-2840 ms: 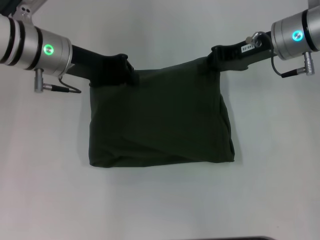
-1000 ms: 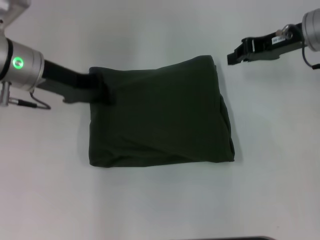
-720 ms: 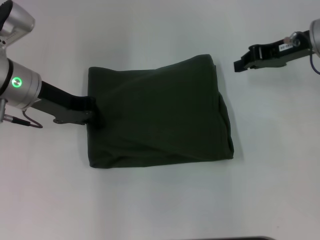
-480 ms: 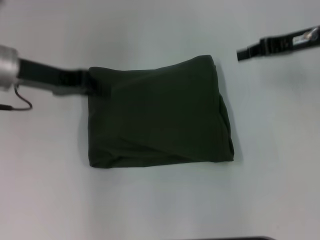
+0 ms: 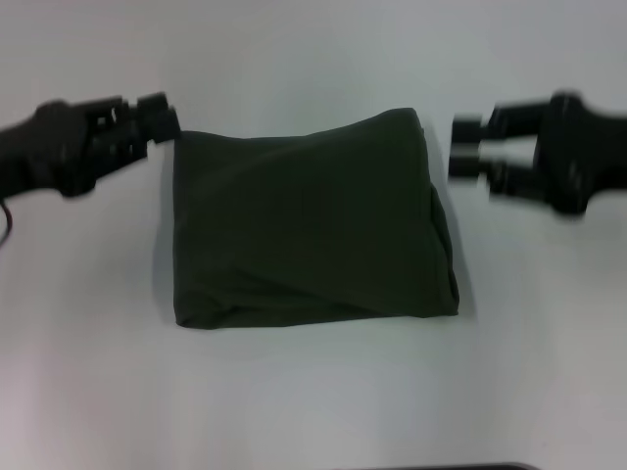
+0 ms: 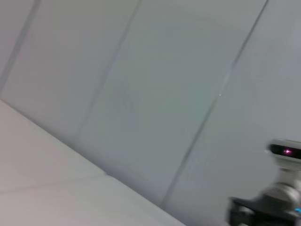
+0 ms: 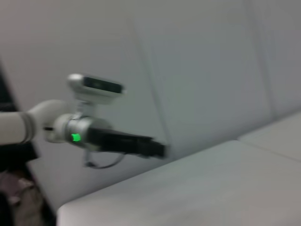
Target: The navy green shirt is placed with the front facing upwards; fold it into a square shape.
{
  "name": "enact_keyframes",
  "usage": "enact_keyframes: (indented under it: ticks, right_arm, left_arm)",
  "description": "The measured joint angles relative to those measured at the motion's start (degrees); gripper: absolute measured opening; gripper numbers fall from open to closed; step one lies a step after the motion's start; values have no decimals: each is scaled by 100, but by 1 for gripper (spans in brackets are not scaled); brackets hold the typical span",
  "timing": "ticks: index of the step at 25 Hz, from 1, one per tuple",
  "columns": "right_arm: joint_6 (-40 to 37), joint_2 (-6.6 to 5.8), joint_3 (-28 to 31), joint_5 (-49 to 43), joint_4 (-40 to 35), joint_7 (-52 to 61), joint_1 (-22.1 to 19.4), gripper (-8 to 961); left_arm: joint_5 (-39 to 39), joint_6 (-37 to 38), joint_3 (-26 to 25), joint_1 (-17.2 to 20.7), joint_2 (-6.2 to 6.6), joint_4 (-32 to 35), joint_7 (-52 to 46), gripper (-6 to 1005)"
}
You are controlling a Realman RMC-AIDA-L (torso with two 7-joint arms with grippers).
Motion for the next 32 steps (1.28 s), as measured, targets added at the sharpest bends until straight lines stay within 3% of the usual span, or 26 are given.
enact_keyframes:
  ticks: [2, 5, 11, 17, 22, 28, 32]
  right_arm:
    - [-172, -6, -115, 12, 439, -714, -92, 271]
    - [-200, -20, -150, -97, 975, -1636, -272, 392]
    - [-161, -3, -123, -253, 1891, -3196, -680, 675]
    - [60, -22, -130, -277, 2288, -3416, -779, 905]
    - [76, -17, -182, -273, 2384, -3477, -700, 909]
    - [138, -23, -457, -280, 2477, -3471, -602, 914]
    - [151, -23, -567, -280, 2549, -3478, -569, 915]
  left_arm:
    - [12, 6, 7, 200, -32, 358, 613, 277]
    - [146, 253, 77, 335, 50, 798, 1182, 337]
    - [463, 402, 111, 552, 114, 1113, 1584, 458]
    - [719, 343, 93, 777, -31, 1224, 2199, 690]
    - [775, 253, 74, 929, -53, 1397, 2754, 797]
    - [988, 254, 110, 791, 248, 1797, 2790, 815]
    - [1109, 398, 275, 678, 336, 1997, 3110, 812]
